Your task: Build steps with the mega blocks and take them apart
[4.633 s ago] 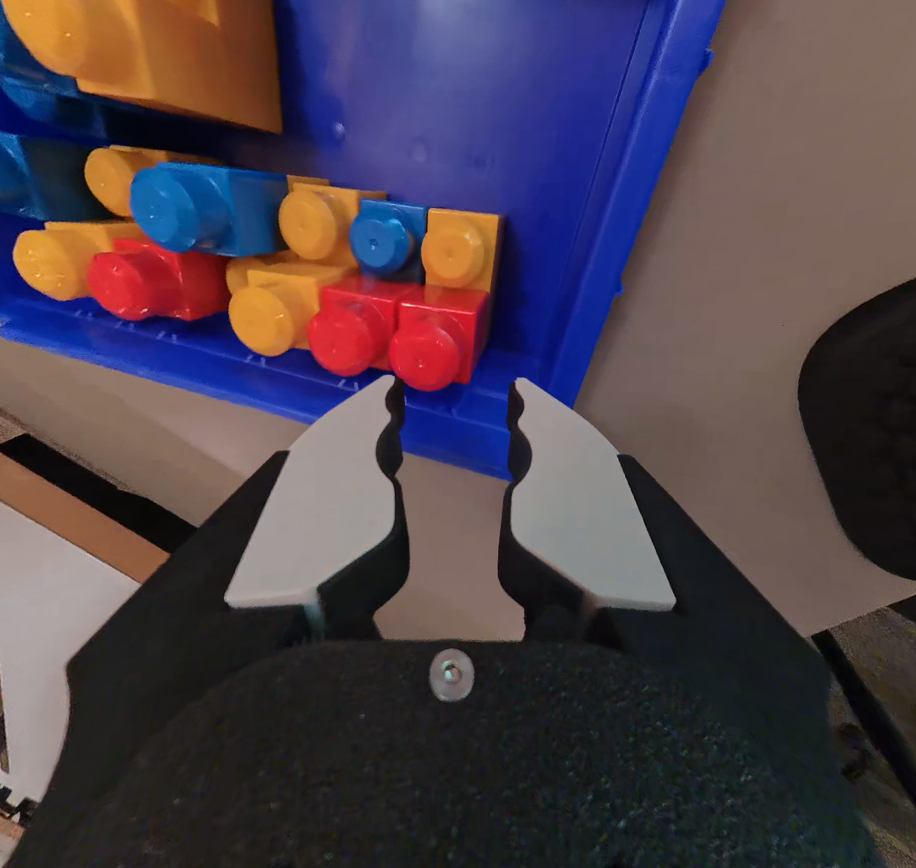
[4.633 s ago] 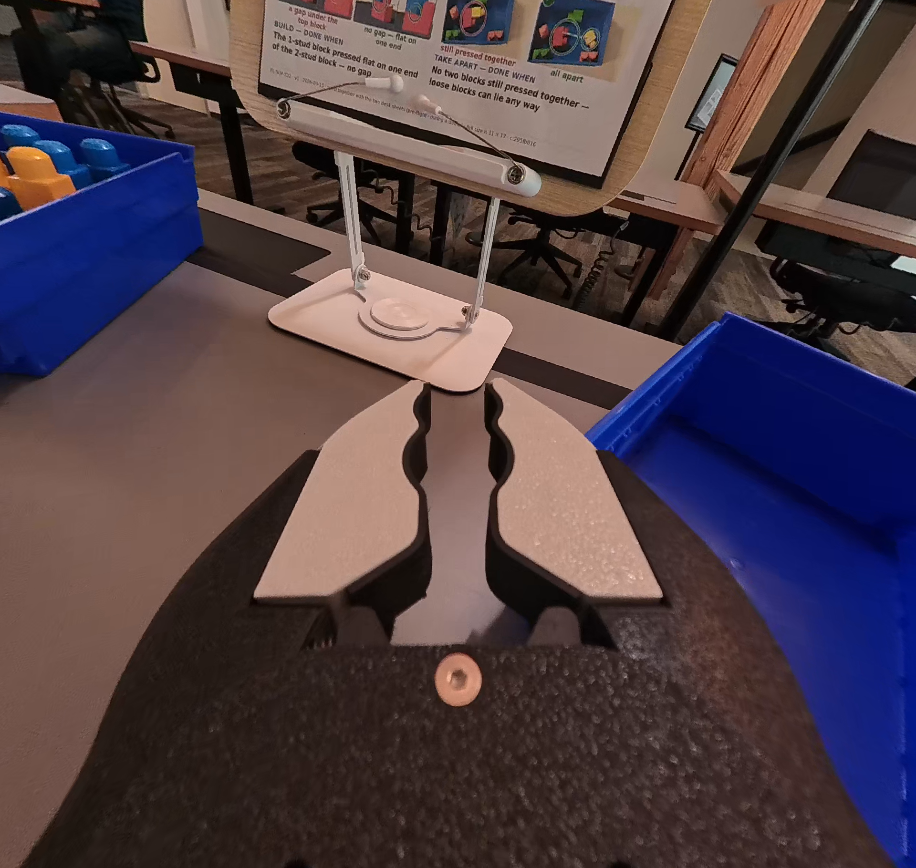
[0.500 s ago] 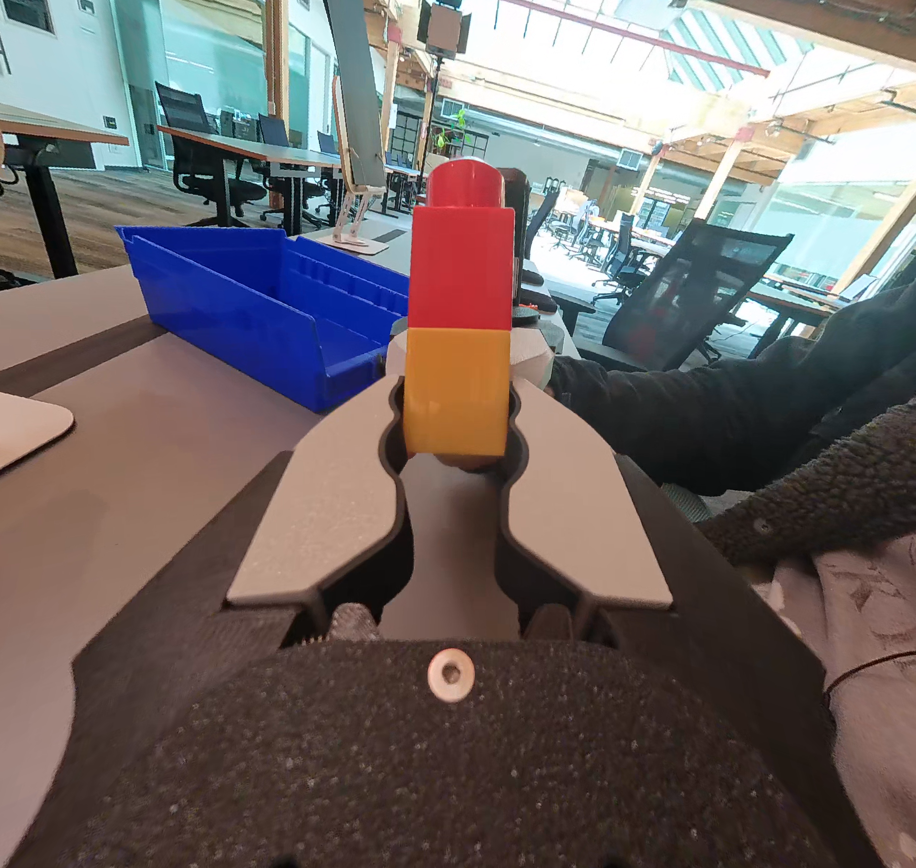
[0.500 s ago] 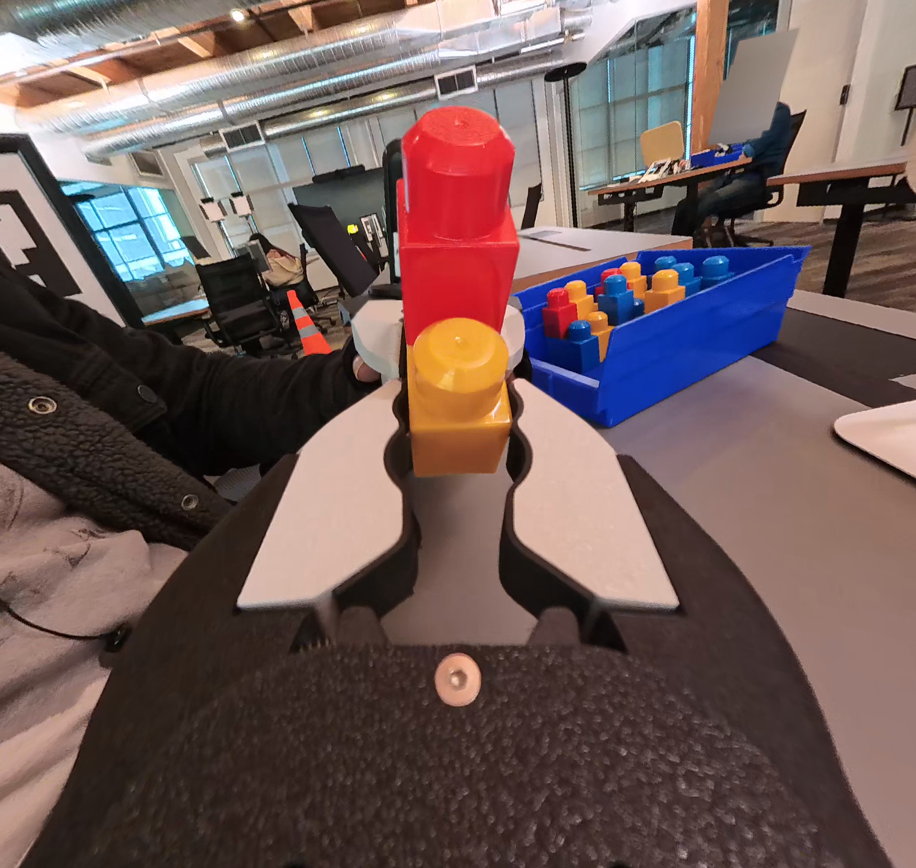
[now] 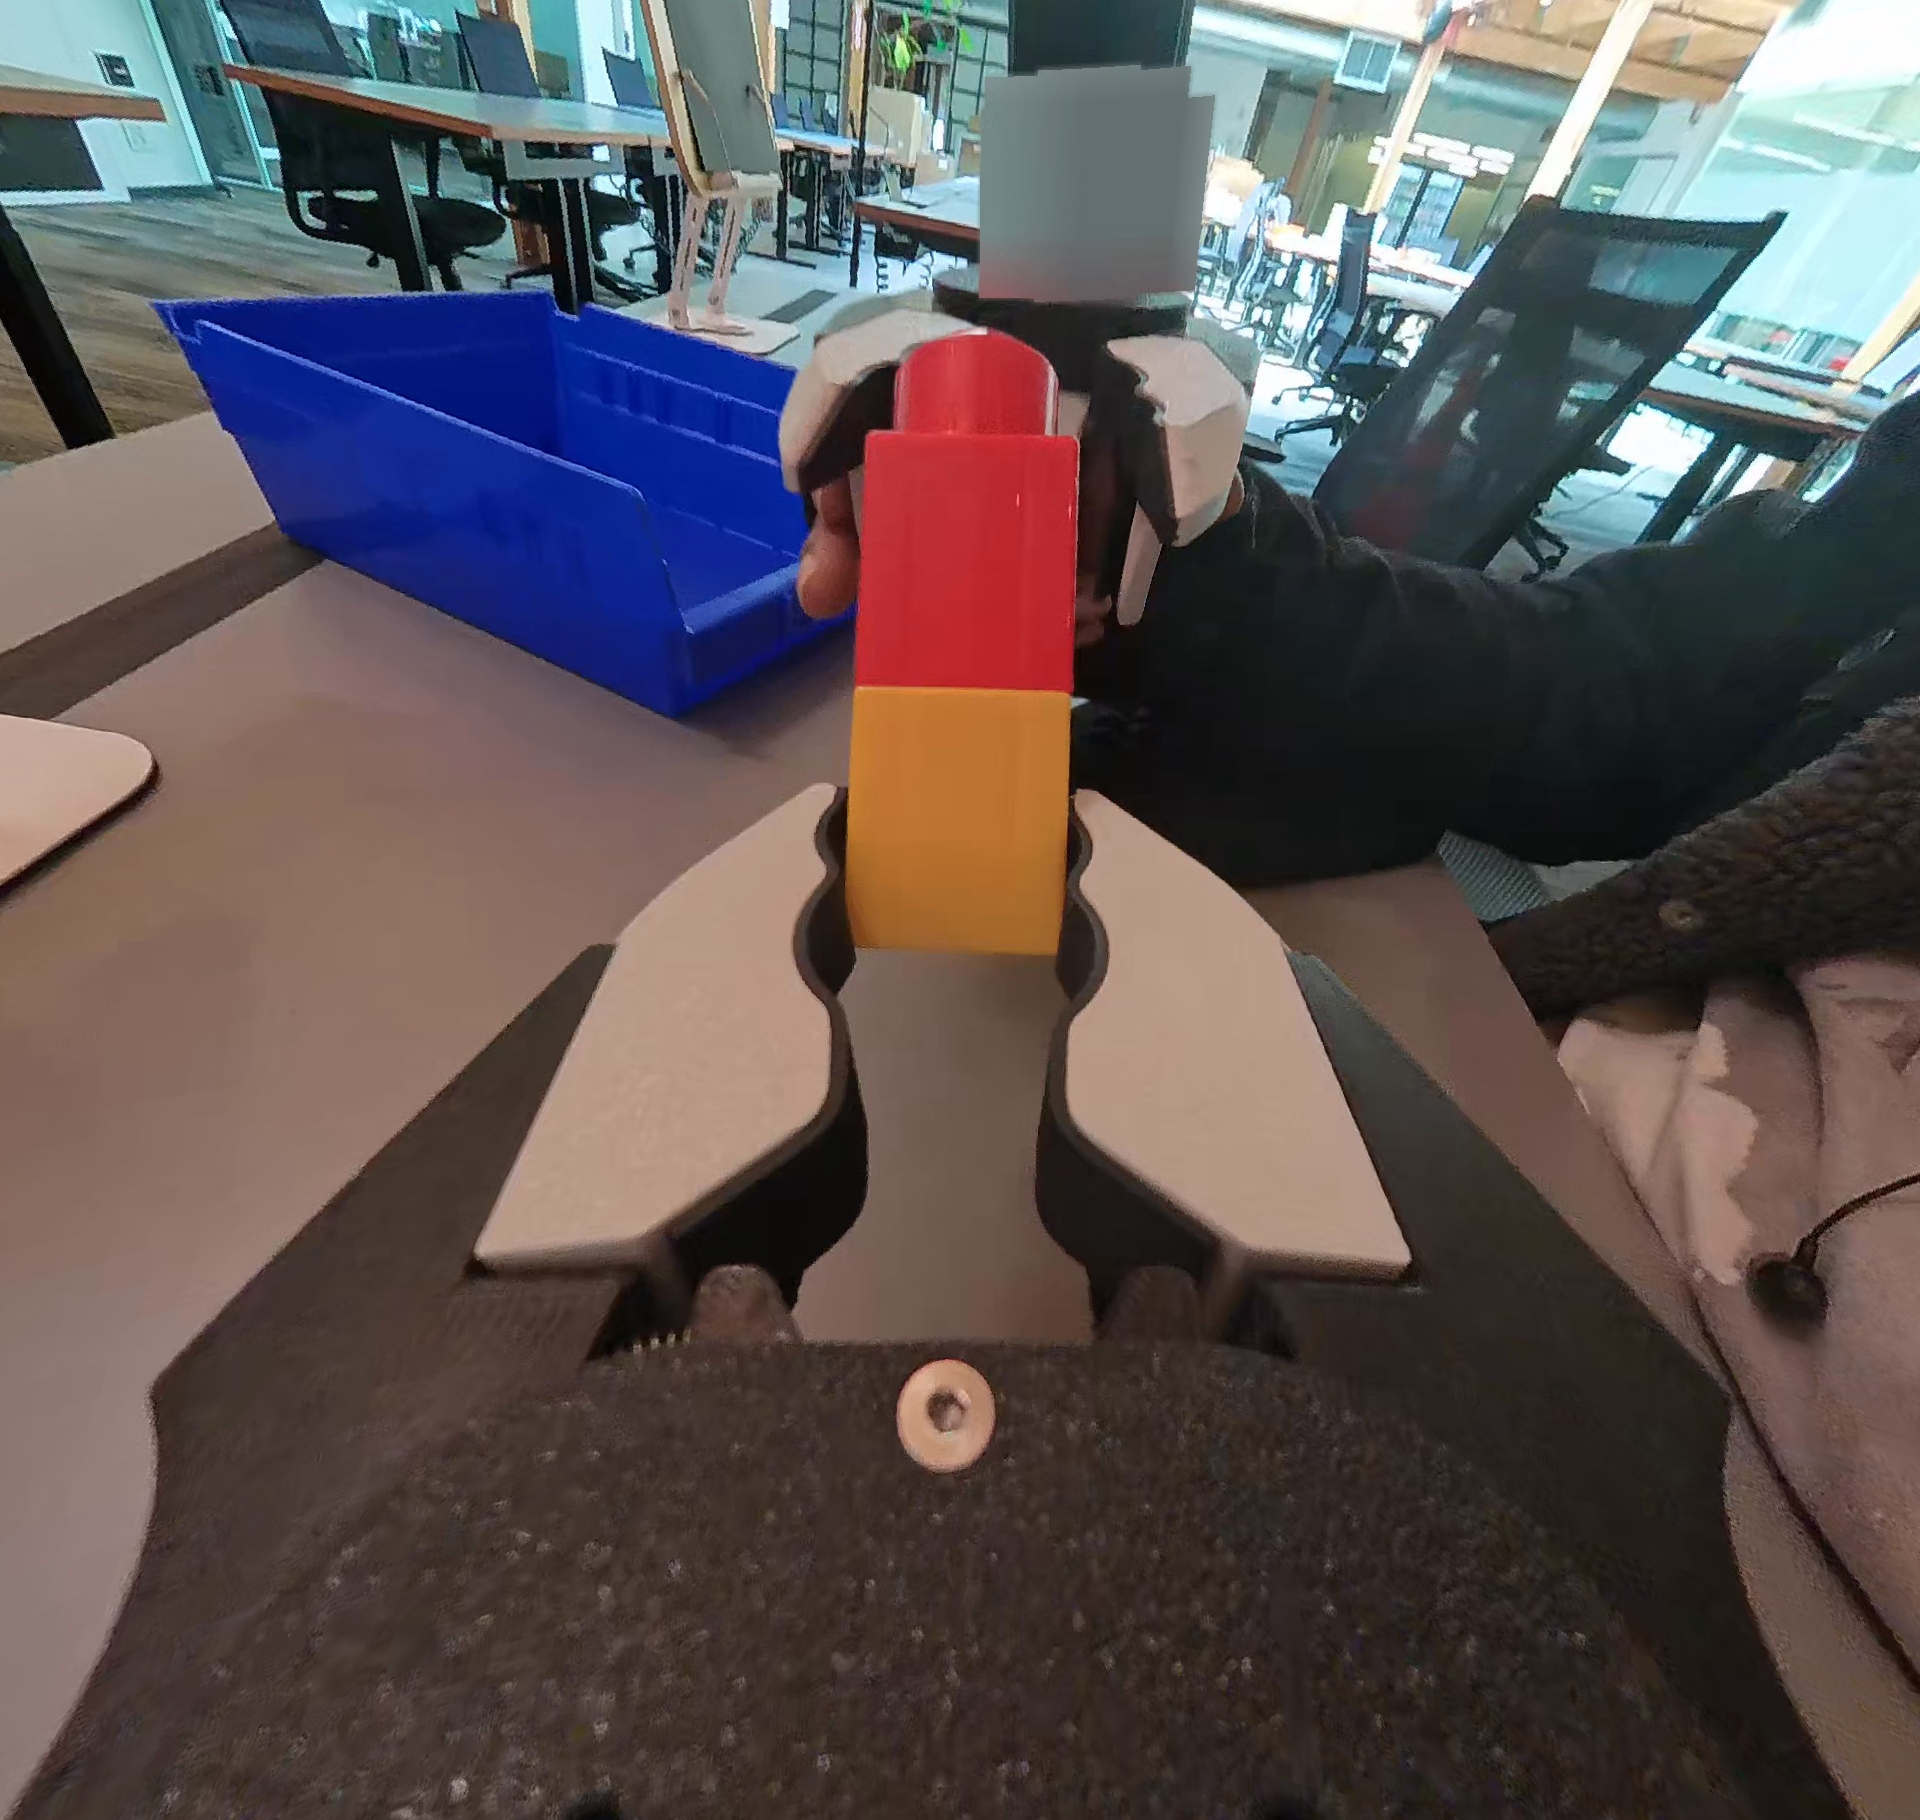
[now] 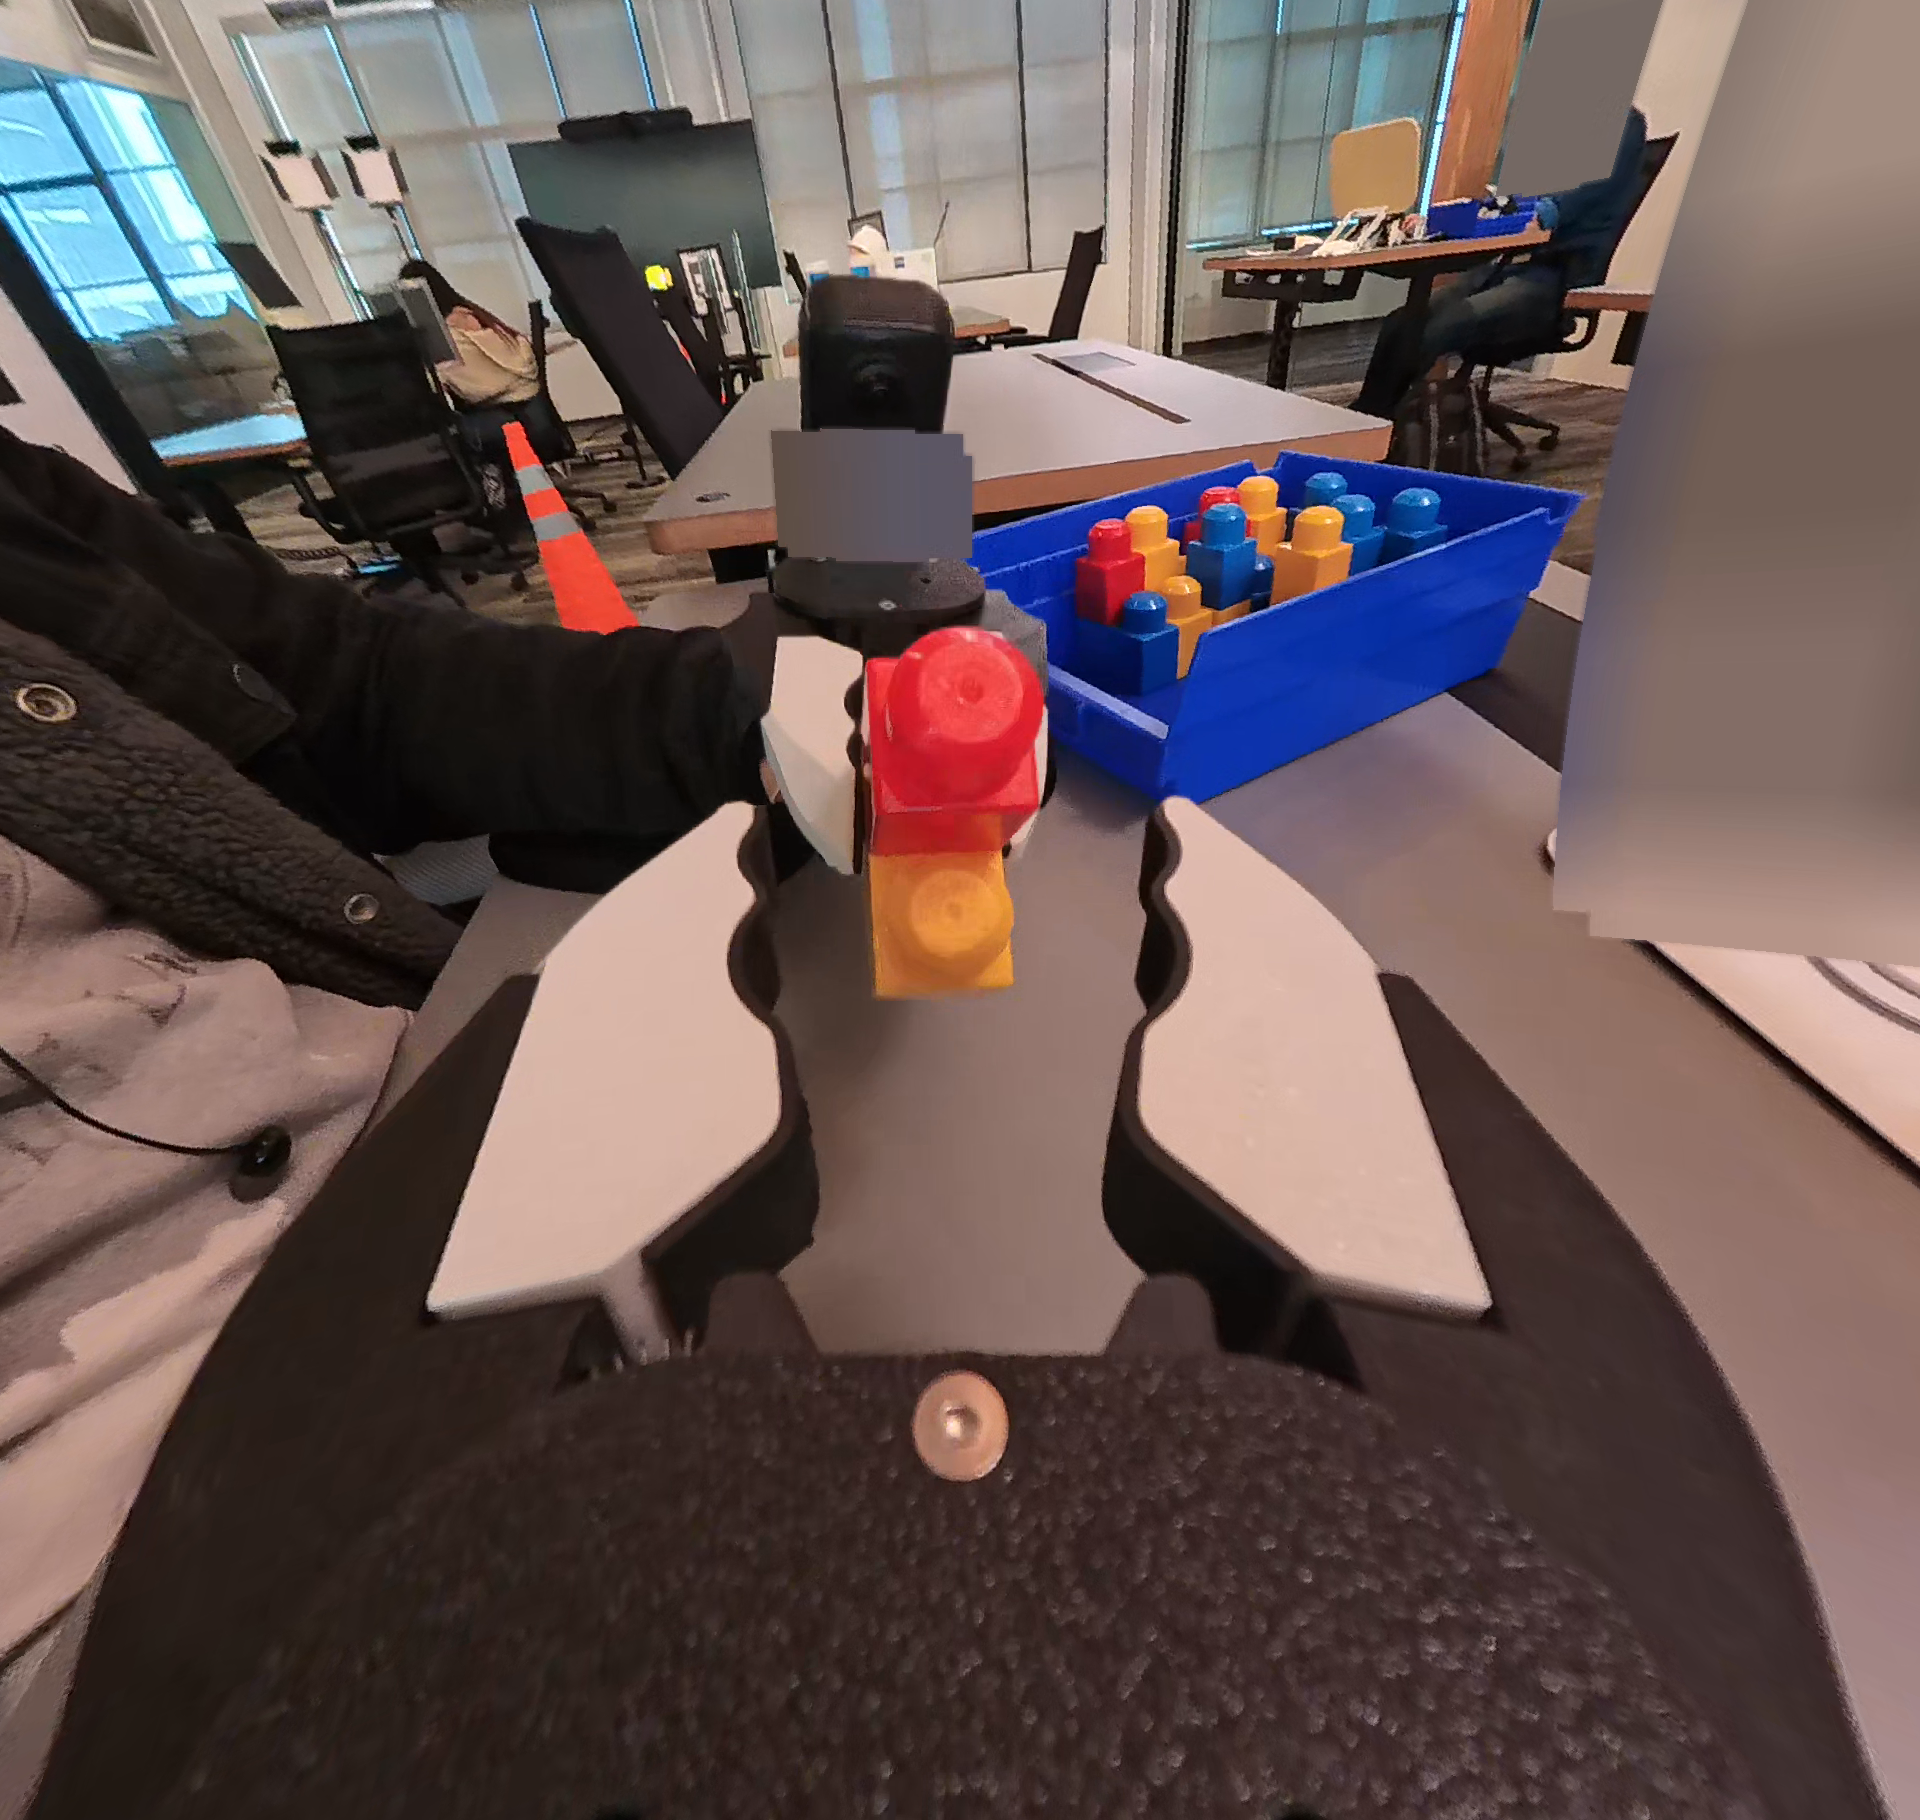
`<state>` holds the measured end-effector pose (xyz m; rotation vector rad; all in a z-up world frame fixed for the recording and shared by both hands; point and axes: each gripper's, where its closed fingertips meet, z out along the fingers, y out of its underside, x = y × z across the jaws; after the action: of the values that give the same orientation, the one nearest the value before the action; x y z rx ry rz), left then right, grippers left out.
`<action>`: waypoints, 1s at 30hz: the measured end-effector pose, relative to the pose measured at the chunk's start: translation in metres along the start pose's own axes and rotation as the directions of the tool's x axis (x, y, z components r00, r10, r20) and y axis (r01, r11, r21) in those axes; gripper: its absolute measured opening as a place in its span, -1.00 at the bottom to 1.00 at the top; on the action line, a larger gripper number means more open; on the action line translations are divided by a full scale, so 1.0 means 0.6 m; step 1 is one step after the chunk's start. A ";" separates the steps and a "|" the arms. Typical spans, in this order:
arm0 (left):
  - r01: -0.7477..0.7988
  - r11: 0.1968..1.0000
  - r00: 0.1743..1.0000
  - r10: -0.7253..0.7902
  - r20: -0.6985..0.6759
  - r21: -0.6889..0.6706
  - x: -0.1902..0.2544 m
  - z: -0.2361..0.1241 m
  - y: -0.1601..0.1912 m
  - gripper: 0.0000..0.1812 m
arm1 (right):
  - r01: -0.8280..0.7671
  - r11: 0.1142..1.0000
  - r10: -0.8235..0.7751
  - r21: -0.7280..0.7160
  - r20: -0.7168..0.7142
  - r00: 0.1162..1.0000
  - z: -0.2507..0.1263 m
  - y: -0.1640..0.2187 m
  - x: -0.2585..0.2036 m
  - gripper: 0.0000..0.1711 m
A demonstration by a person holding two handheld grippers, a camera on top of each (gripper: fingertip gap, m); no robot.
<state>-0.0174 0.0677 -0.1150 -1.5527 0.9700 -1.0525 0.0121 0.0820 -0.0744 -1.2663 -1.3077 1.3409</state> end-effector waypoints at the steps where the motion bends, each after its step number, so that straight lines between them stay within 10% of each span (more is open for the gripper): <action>1: -0.009 1.000 1.000 0.009 0.000 -0.015 0.001 0.003 0.005 -0.59 | 0.002 1.000 -0.002 -0.012 0.002 1.000 0.003 0.004 -0.001 -0.21; 10: -0.044 0.990 0.999 0.041 -0.022 -0.137 0.012 0.020 0.044 -0.59 | 0.033 0.986 -0.026 -0.165 0.043 0.999 0.043 0.064 -0.019 -0.58; 24: -0.062 0.990 0.998 0.058 -0.031 -0.128 0.019 0.022 0.033 -0.59 | 0.065 0.986 -0.056 -0.153 0.064 0.996 0.037 0.051 -0.026 -0.58; 30: -0.055 0.988 0.998 0.057 0.011 -0.141 0.000 -0.001 0.040 -0.59 | 0.069 0.994 -0.068 0.087 -0.015 0.998 -0.052 -0.042 -0.002 -0.59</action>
<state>-0.0198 0.0628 -0.1381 -1.6356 1.0909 -0.9489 0.0415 0.0869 -0.0471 -1.1576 -1.2594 1.3261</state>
